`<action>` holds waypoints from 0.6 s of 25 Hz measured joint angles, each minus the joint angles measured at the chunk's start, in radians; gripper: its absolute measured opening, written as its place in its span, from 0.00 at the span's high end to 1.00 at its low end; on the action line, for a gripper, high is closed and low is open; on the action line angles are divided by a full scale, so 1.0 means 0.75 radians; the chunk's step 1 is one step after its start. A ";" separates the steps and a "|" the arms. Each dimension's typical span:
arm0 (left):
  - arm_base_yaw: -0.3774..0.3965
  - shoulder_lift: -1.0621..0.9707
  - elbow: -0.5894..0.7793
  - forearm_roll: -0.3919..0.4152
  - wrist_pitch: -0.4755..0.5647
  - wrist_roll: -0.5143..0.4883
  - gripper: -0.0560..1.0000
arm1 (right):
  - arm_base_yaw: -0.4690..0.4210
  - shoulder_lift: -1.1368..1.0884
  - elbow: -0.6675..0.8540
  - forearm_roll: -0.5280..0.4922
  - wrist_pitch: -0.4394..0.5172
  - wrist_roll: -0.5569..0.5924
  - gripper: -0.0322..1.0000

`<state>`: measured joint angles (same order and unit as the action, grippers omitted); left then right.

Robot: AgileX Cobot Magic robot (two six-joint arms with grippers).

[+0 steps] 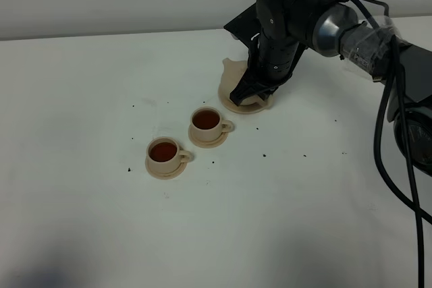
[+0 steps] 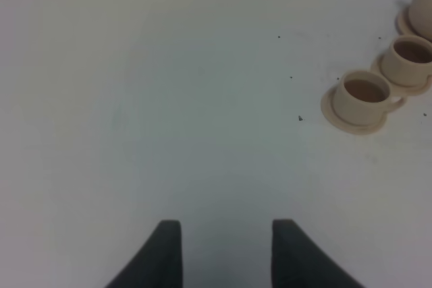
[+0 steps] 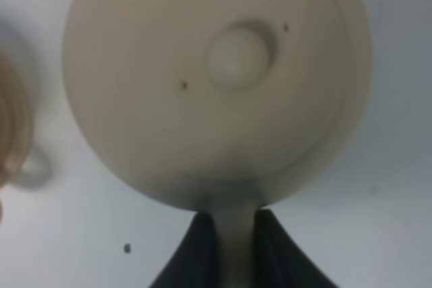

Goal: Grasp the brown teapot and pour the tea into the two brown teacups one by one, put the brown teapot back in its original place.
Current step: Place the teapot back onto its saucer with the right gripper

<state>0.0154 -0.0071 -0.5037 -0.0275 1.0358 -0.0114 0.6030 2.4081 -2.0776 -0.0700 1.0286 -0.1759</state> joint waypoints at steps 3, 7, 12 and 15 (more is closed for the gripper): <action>0.000 0.000 0.000 0.000 0.000 0.000 0.60 | 0.000 0.004 -0.002 0.000 0.000 0.000 0.84; 0.000 0.000 0.000 0.000 0.000 0.000 0.60 | -0.001 0.006 -0.009 0.000 0.004 0.001 0.83; 0.000 0.000 0.000 0.000 0.000 0.000 0.60 | -0.001 0.007 -0.022 0.003 0.032 0.026 0.63; 0.000 0.000 0.000 0.000 0.000 0.000 0.60 | -0.001 0.007 -0.063 0.005 0.093 0.033 0.46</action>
<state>0.0154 -0.0071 -0.5037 -0.0275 1.0358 -0.0114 0.6022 2.4134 -2.1248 -0.0666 1.0985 -0.1514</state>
